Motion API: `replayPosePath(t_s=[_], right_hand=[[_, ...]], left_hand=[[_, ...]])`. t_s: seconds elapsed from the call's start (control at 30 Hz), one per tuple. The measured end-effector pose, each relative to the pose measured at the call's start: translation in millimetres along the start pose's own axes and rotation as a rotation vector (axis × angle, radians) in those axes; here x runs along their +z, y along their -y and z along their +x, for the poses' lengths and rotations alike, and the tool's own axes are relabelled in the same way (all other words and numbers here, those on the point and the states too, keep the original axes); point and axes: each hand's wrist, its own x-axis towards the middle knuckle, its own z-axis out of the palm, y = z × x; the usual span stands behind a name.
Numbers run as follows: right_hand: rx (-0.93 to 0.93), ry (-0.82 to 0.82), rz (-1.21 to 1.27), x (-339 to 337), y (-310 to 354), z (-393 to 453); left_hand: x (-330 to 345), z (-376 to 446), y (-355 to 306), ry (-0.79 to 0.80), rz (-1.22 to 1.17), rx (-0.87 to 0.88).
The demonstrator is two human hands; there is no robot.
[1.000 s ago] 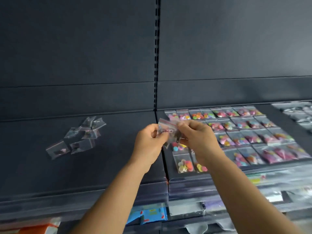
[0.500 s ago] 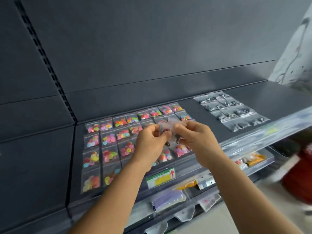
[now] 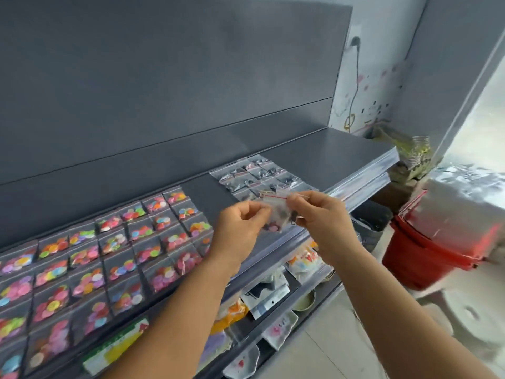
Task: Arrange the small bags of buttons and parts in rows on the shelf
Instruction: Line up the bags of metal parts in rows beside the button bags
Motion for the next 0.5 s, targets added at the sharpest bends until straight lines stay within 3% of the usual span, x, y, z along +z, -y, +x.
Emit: replayPosePath(t_s=[0.27, 0.5], right_hand=[[-0.019, -0.066, -0.047, -68, 1, 23], [0.015, -0.171, 0.143, -112, -4, 80]], left_hand=[[74, 43, -13, 0.169, 0.000, 0.080], [135, 100, -14, 0.233, -0.007, 0.112]])
